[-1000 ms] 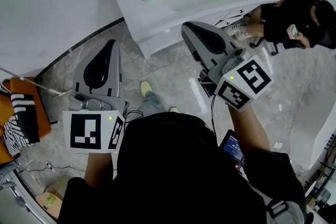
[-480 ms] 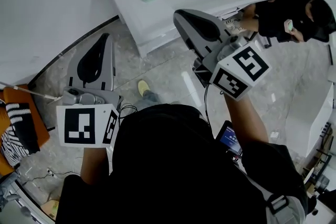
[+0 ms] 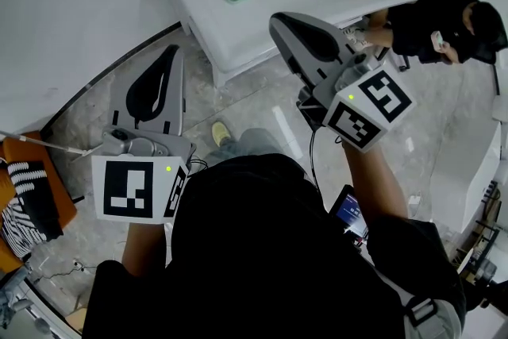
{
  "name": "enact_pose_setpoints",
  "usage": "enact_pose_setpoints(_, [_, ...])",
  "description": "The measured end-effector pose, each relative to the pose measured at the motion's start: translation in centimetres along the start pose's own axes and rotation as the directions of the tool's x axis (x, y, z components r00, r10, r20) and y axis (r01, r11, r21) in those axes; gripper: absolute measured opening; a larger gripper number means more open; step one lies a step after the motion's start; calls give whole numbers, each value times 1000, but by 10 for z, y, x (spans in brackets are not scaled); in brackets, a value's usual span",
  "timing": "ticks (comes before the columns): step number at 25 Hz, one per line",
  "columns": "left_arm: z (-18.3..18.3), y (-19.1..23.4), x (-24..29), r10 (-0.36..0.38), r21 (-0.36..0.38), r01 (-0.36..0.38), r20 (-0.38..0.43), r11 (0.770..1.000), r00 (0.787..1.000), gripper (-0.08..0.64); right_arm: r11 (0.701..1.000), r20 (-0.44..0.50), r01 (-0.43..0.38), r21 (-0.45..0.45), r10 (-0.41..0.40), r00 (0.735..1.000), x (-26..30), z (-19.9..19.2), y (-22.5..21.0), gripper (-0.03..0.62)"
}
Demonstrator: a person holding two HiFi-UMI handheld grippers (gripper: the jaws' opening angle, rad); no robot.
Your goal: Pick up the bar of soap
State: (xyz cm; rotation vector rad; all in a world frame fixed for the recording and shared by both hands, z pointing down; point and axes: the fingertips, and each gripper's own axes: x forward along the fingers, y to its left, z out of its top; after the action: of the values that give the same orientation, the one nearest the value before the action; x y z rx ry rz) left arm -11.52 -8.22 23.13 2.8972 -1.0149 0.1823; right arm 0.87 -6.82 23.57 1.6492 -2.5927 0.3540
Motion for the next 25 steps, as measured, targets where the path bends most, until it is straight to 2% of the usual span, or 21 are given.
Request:
enact_pose_setpoints(13, [9, 2, 7, -39, 7, 39, -2, 999, 999, 8, 1000, -11, 7, -10, -7, 1000, 5, 4, -2, 6])
enact_pose_setpoints(25, [19, 16, 45, -21, 38, 21, -16, 999, 1000, 8, 1000, 12, -25, -12, 25, 1000, 34, 17, -40, 6])
